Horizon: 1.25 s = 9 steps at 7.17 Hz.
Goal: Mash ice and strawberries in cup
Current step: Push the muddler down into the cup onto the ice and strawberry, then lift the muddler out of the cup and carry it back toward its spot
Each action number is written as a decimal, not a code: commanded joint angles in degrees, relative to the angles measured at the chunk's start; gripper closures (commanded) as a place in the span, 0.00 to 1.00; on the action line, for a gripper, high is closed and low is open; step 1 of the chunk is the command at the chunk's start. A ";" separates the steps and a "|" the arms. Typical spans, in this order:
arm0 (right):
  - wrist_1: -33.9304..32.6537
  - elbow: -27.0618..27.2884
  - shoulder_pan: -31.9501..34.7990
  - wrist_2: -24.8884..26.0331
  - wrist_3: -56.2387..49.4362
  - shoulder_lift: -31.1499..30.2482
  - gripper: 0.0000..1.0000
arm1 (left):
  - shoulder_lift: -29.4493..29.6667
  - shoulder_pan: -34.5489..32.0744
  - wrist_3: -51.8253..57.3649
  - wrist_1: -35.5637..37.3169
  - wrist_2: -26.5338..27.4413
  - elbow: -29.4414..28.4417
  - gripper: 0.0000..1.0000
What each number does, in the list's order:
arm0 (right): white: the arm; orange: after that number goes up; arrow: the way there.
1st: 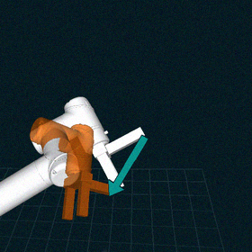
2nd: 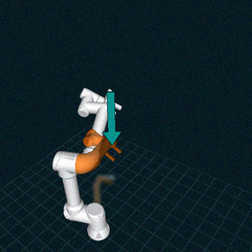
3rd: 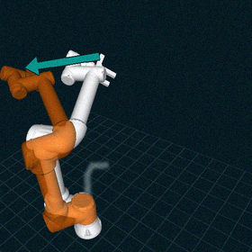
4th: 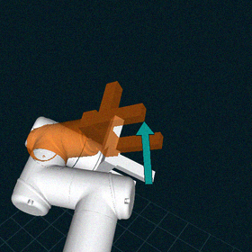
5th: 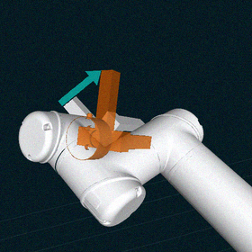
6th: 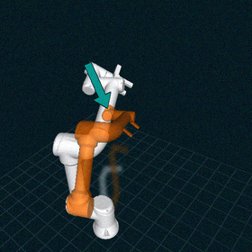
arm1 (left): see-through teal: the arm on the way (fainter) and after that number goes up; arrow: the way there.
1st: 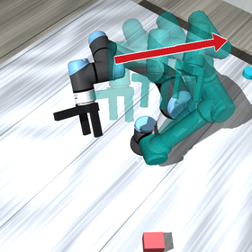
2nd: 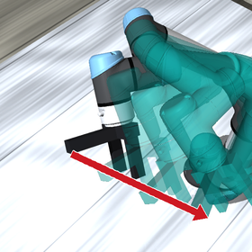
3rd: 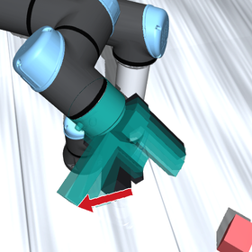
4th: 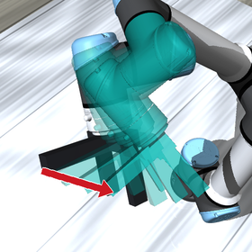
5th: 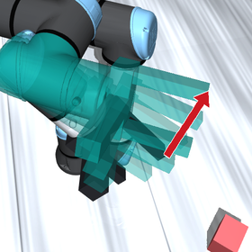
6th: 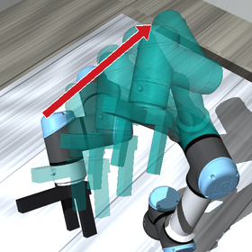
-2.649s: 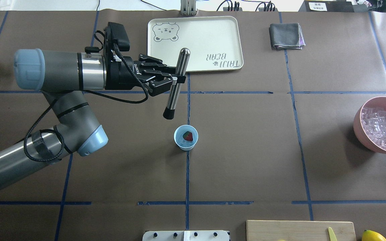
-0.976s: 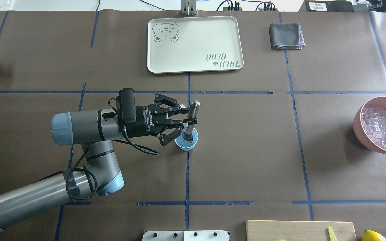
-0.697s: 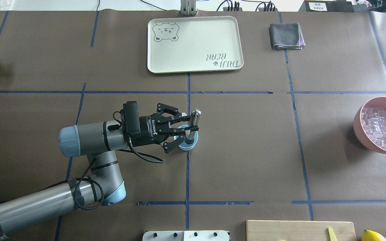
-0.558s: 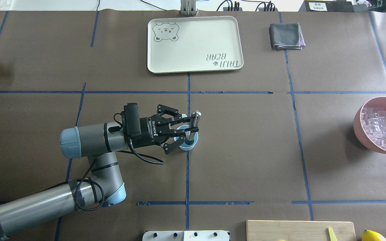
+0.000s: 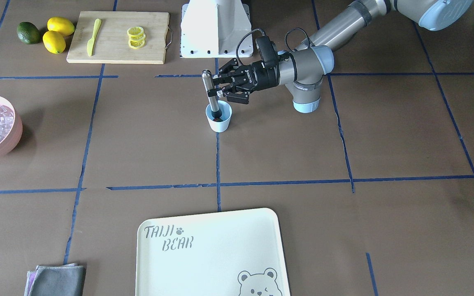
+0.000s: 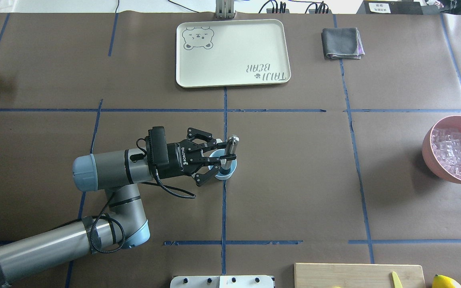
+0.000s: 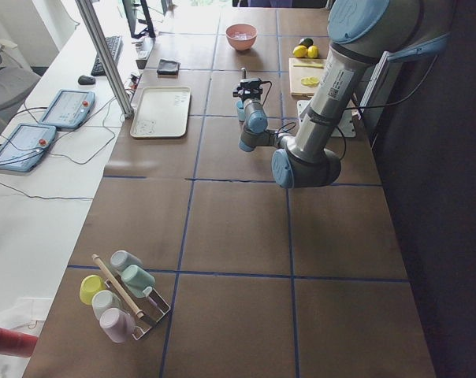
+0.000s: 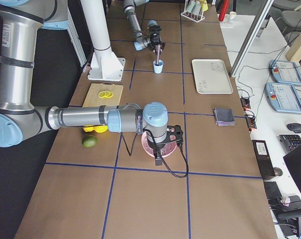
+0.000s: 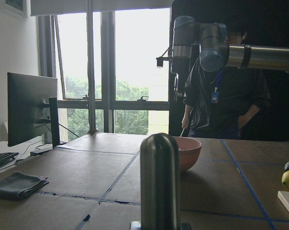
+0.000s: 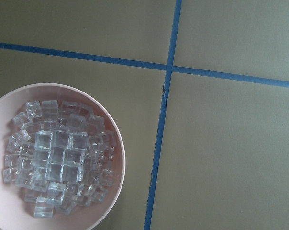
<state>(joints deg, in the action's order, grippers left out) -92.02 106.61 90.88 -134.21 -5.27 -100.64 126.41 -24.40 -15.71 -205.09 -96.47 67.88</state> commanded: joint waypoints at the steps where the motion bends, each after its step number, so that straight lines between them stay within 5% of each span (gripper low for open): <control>1: 0.00 0.00 0.00 0.00 0.00 0.00 0.00 | 0.24 -3.34 -2.37 0.30 -0.03 0.76 1.00; 3: 0.00 0.00 0.00 0.00 0.00 0.00 0.00 | 0.24 -7.48 -8.09 4.92 -1.35 5.39 1.00; 9: -0.09 0.00 0.00 0.00 0.09 0.00 0.01 | -0.37 -20.76 -6.89 60.07 -20.93 31.41 1.00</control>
<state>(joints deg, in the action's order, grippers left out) -92.04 106.61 90.88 -134.21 -5.21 -100.59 125.95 -43.32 -23.59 -155.98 -114.28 95.37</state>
